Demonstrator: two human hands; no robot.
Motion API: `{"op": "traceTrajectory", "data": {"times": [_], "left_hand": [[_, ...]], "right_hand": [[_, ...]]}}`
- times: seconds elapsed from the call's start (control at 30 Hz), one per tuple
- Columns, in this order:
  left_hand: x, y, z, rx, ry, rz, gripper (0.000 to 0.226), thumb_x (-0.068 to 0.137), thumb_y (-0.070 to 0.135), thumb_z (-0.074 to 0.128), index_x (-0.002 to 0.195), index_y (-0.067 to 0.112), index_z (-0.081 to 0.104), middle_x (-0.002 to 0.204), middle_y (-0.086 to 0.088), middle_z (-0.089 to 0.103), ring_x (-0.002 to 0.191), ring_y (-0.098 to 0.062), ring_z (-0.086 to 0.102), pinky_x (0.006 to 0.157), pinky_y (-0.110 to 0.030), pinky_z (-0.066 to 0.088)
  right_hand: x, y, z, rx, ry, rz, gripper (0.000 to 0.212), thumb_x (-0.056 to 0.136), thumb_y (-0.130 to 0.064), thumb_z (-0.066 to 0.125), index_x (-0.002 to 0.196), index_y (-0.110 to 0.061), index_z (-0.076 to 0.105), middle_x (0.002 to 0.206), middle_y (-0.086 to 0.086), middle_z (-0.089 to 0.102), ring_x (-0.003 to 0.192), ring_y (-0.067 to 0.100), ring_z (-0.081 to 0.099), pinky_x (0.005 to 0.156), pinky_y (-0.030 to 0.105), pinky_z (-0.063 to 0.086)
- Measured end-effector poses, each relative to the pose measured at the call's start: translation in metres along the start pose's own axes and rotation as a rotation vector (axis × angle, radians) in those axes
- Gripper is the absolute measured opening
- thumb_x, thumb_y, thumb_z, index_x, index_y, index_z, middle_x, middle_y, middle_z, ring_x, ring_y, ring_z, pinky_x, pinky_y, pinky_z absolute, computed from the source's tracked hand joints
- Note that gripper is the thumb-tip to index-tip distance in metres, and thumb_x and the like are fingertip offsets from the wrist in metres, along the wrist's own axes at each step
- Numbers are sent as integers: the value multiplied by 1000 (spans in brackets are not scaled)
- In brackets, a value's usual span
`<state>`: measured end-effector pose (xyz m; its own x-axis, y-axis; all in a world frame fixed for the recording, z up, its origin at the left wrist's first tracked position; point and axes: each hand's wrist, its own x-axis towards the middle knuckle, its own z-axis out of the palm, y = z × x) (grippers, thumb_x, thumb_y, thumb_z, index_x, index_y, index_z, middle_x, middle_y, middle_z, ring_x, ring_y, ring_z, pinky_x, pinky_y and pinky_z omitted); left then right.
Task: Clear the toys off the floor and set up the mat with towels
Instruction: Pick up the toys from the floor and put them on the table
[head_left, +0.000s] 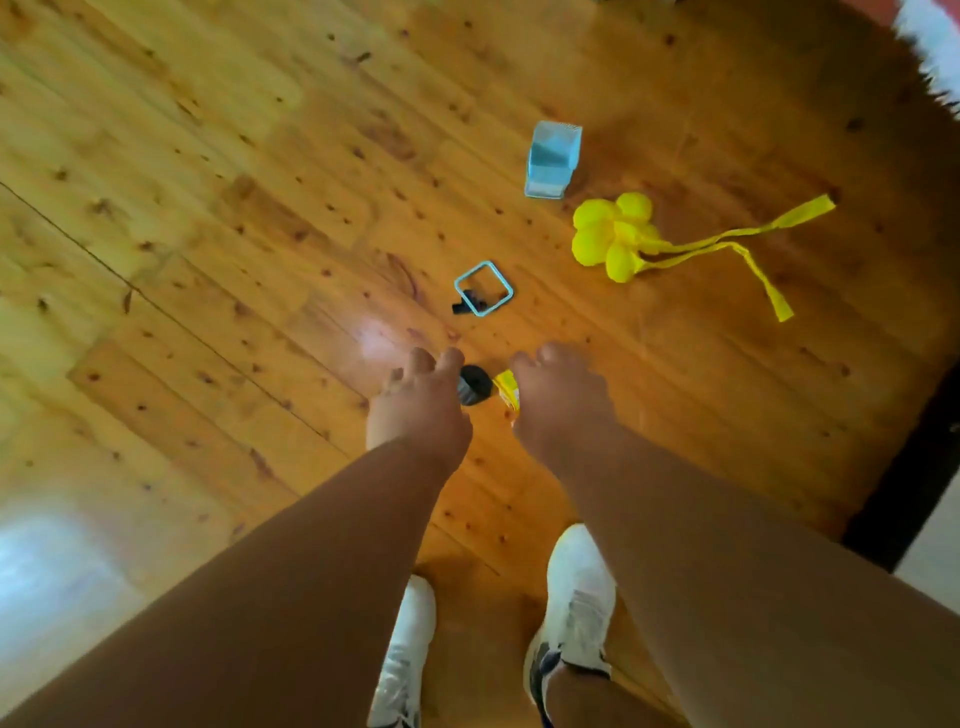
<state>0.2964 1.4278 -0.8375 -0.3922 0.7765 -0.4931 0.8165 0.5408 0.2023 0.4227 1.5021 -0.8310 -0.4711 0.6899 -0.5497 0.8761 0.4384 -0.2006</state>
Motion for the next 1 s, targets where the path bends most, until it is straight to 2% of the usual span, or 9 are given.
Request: {"op": "traceTrajectory", "data": {"times": [0.07, 0.17, 0.27, 0.37, 0.53, 0.63, 0.7, 0.83, 1.0], "left_hand": [[27, -6, 42, 43, -30, 12, 53, 83, 24, 66, 126, 32, 36, 125, -5, 43, 108, -32, 52, 77, -41, 48], [66, -11, 98, 115, -39, 39, 49, 81, 21, 64, 121, 31, 37, 122, -6, 42, 105, -31, 52, 75, -40, 46], [97, -10, 141, 225, -86, 81, 48, 82, 23, 63, 121, 31, 36, 119, -7, 39, 100, -31, 52, 75, -41, 45], [114, -11, 169, 239, -85, 117, 34, 85, 22, 55, 117, 28, 42, 113, -7, 43, 94, -32, 54, 71, -40, 41], [125, -19, 168, 242, -72, 118, 22, 89, 22, 53, 111, 26, 49, 107, -4, 52, 92, -29, 54, 75, -40, 44], [117, -20, 139, 206, 4, 49, 19, 88, 28, 54, 107, 28, 49, 103, 0, 52, 88, -24, 54, 73, -38, 45], [105, 0, 94, 166, 68, 64, 17, 88, 32, 55, 103, 28, 49, 103, 1, 54, 88, -23, 54, 72, -37, 46], [63, 69, -32, 120, 152, 162, 15, 88, 32, 56, 101, 27, 50, 103, 0, 55, 89, -26, 52, 71, -37, 43], [-10, 175, -217, 121, 218, 278, 15, 89, 33, 57, 103, 28, 54, 109, 5, 57, 95, -24, 52, 76, -36, 44]], "right_hand": [[29, 11, 32, -70, 27, -73, 37, 80, -18, 64, 113, -26, 50, 110, 4, 48, 108, 28, 48, 83, 42, 46], [69, 29, 79, -117, -3, -150, 46, 83, -15, 57, 125, -30, 47, 113, 3, 46, 112, 29, 43, 85, 44, 45], [95, 45, 114, -174, -16, -207, 56, 87, -15, 51, 138, -32, 37, 122, 5, 46, 124, 32, 38, 90, 46, 39], [108, 58, 138, -183, -49, -228, 58, 94, -23, 46, 146, -36, 25, 119, 6, 49, 121, 34, 41, 89, 47, 37], [117, 67, 141, -142, -119, -139, 46, 83, -33, 62, 123, -23, 44, 119, 3, 52, 116, 29, 49, 92, 41, 39], [105, 69, 122, 68, -110, 24, 75, 73, -43, 70, 135, -17, 35, 128, 4, 50, 117, 29, 49, 93, 37, 42], [86, 77, 80, 261, 27, 136, 86, 74, -48, 65, 144, -17, 26, 131, 4, 48, 118, 27, 49, 93, 35, 44], [25, 79, -39, 523, 352, 254, 87, 68, -49, 68, 143, -28, 31, 120, 0, 54, 109, 21, 55, 84, 33, 46], [-81, 84, -227, 635, 557, 324, 80, 62, -48, 71, 132, -24, 42, 113, 0, 58, 105, 22, 55, 85, 37, 51]]}}
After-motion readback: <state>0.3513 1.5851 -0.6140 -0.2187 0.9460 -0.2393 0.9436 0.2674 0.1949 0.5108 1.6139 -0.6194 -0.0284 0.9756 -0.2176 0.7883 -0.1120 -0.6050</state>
